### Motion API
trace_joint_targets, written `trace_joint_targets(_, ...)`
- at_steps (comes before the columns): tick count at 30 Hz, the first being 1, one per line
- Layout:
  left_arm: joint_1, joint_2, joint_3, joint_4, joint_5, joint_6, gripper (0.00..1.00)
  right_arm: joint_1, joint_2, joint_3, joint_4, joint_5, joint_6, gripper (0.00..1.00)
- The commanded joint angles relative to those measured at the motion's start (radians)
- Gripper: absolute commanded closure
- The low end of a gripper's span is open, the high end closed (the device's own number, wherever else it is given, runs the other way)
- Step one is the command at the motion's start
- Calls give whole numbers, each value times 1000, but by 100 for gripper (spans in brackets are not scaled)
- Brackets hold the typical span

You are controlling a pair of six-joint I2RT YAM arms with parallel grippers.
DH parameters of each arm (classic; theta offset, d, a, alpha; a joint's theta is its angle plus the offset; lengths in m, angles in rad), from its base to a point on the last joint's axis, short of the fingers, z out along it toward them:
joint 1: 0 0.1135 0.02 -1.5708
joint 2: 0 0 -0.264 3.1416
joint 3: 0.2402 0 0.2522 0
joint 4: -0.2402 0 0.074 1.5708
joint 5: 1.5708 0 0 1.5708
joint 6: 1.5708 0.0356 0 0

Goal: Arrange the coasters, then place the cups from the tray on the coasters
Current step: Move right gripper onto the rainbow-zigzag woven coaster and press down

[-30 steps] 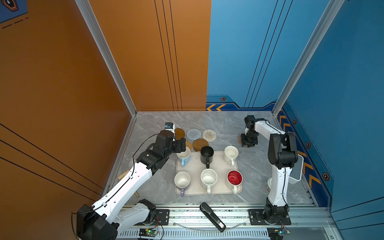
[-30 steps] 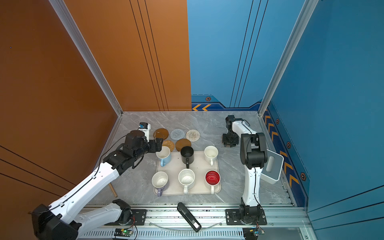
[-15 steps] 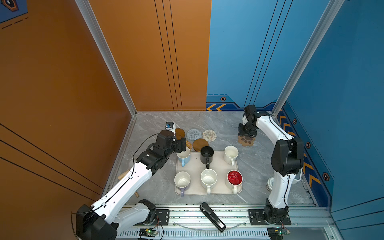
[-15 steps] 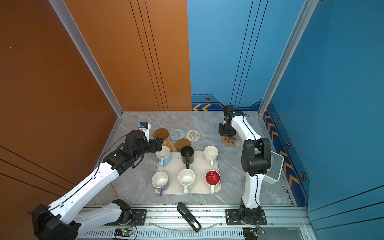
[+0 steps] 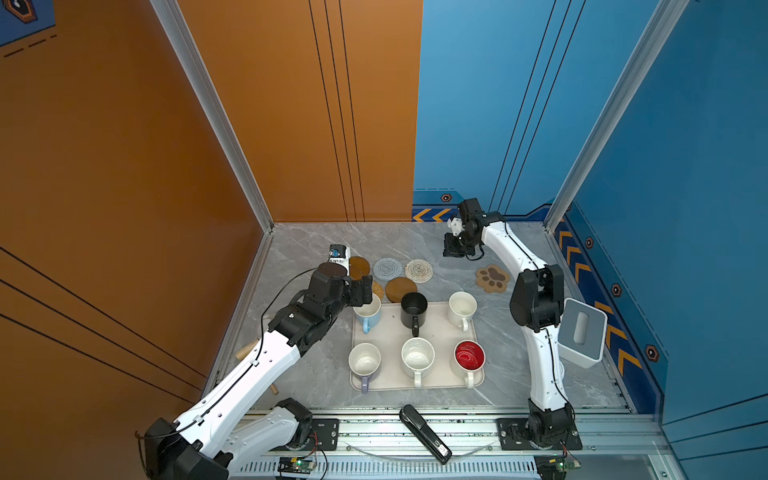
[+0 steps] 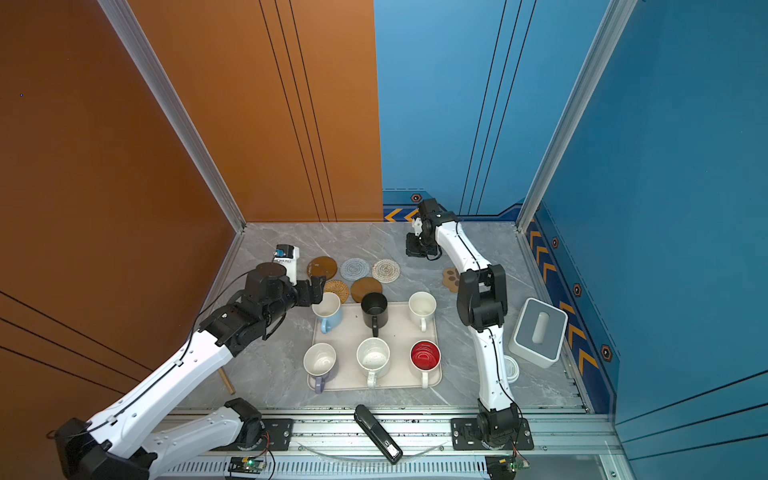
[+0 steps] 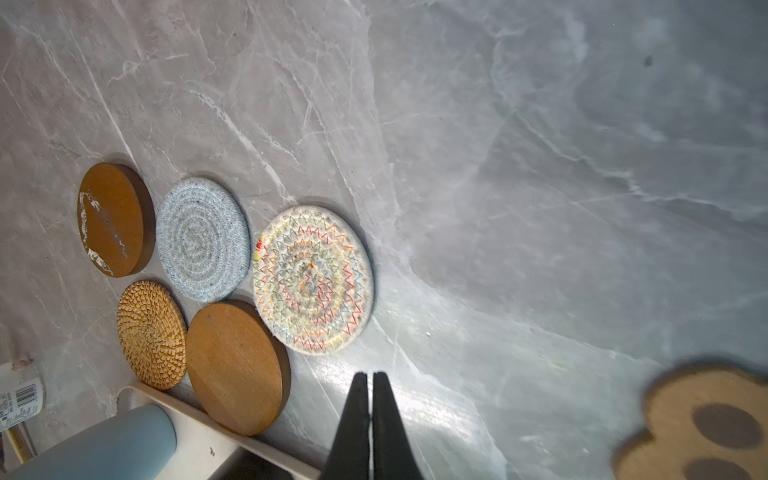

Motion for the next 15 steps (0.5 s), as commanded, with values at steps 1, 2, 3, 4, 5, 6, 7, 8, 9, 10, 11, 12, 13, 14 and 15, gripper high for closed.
trace_joint_targets(1,-13,-20,7,-25,-26,-1,11,23,71,87,-26,-112,19,100)
trace_joint_targets(2,-13,-20,7,-25,-26,1,11,28,93,107,-25,-131,22,100)
trace_joint_targets(3,-13,-20,7,-25,-26,0,11,32,115,127,-25,-147,26,100)
trace_joint_targets(4,-14,-20,7,-25,-27,0,11,36,132,143,-26,-160,27,100)
trace_joint_targets(5,-14,-20,7,-25,-28,1,11,39,147,155,-24,-171,27,100)
trace_joint_targets(6,-14,-20,8,-27,-29,2,11,44,159,167,-25,-176,28,100)
trace_joint_targets(7,-14,-20,9,-26,-28,3,11,48,171,177,-25,-181,27,100)
trace_joint_targets(8,-14,-20,8,-27,-28,3,11,53,182,184,-25,-188,27,100)
trace_joint_targets(9,-14,-18,8,-26,-29,3,11,55,191,191,-24,-197,27,100)
trace_joint_targets(10,-14,-17,9,-26,-29,5,11,59,201,197,-24,-207,28,100)
trace_joint_targets(11,-14,-17,9,-27,-30,5,11,61,208,199,-24,-214,28,100)
trace_joint_targets(12,-15,-15,9,-27,-30,6,11,63,216,200,-25,-217,30,100)
trace_joint_targets(13,-14,-14,9,-27,-31,7,11,63,221,199,-27,-219,31,100)
trace_joint_targets(14,-15,-13,9,-27,-30,6,11,63,226,199,-26,-219,33,100)
trace_joint_targets(15,-15,-12,9,-27,-29,6,11,62,232,198,-26,-219,34,100)
